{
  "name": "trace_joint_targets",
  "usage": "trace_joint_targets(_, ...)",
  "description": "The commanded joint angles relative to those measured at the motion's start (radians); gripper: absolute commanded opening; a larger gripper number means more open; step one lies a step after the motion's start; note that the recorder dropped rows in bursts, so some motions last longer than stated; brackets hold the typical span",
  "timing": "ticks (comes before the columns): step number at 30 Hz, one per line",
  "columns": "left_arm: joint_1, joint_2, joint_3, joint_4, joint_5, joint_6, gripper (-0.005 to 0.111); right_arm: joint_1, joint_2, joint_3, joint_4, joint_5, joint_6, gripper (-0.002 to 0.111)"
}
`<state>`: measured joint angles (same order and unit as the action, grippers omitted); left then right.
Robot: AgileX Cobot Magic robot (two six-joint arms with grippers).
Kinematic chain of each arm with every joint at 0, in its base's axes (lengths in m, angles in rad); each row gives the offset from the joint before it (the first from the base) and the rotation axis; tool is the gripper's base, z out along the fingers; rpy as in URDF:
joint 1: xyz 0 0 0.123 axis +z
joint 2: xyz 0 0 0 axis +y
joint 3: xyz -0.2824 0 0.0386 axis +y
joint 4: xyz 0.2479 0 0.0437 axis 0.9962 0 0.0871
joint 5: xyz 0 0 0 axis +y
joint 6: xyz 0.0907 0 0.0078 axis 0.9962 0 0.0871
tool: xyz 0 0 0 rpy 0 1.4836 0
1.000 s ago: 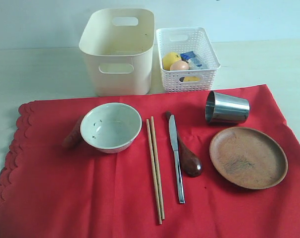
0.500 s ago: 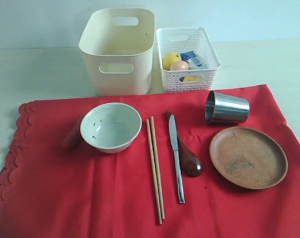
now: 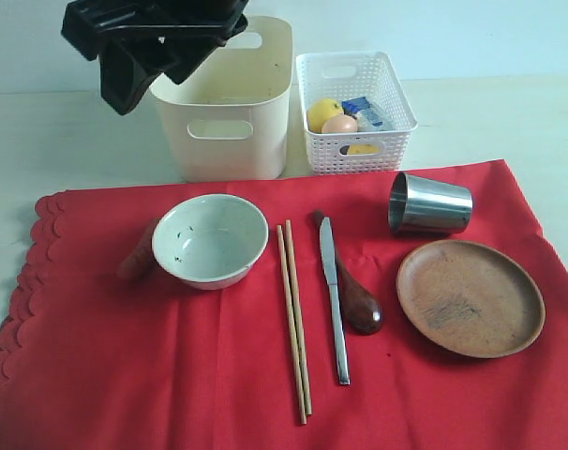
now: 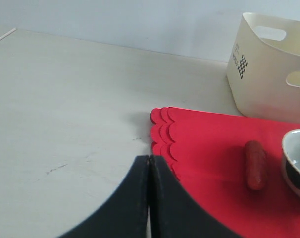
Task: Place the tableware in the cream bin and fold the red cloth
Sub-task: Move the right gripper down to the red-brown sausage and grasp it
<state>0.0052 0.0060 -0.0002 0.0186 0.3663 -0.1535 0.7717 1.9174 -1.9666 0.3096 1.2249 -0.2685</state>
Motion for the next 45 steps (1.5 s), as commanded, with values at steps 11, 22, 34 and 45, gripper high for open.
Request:
trace_joint_targets(11, -0.004, -0.006, 0.000, 0.001, -0.008, -0.003, 0.000, 0.125, 0.010, -0.004, -0.077, -0.004, -0.056, 0.058)
trace_joint_targets(22, -0.004, -0.006, 0.000, 0.001, -0.008, -0.003, 0.000, 0.194, 0.106, -0.004, -0.052, -0.146, -0.515, 0.058)
trace_joint_targets(34, -0.004, -0.006, 0.000, 0.001, -0.008, -0.003, 0.000, 0.194, 0.318, -0.006, -0.098, -0.274, -0.645, 0.058)
trace_joint_targets(45, -0.004, -0.006, 0.000, 0.001, -0.008, -0.003, 0.000, 0.194, 0.450, -0.006, -0.310, -0.340, -0.674, 0.063)
